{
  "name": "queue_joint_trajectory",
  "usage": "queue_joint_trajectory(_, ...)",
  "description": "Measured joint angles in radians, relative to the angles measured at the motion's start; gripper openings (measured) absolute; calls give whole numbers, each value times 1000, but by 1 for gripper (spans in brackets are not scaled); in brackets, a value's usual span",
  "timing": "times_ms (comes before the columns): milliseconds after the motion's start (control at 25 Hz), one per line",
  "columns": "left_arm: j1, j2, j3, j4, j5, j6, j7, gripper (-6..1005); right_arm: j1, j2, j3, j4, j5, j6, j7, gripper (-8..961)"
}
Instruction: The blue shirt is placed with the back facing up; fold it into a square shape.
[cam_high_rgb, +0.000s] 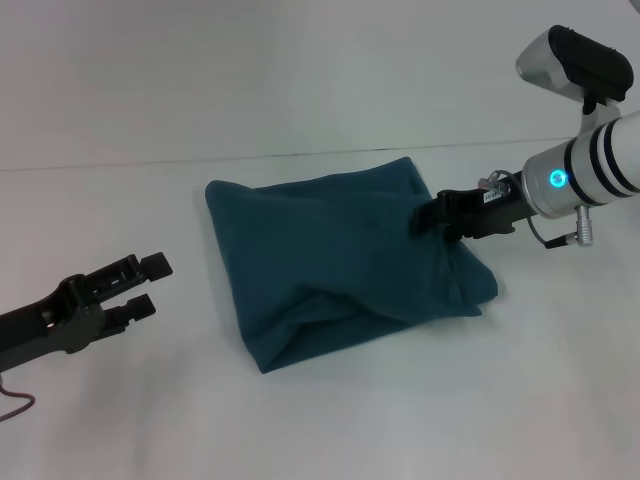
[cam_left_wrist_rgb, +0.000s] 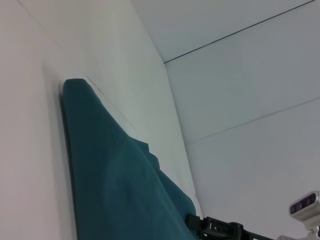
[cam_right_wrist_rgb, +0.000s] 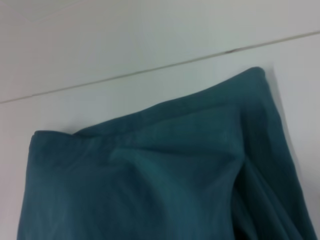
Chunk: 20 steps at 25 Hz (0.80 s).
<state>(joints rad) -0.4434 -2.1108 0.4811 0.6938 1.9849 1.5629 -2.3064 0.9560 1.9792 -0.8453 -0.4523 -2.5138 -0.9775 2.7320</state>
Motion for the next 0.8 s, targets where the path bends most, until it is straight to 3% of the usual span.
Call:
queue_joint_trajectory(600,0,-1,-3,-16,0,-27,2,947,0,4,-2,1,81,-6,-5,625)
queue_joint_trajectory(800,-1,-1,-3,-21,0,-29,2,946,-3,-6,3,-25,82,-59,1,625)
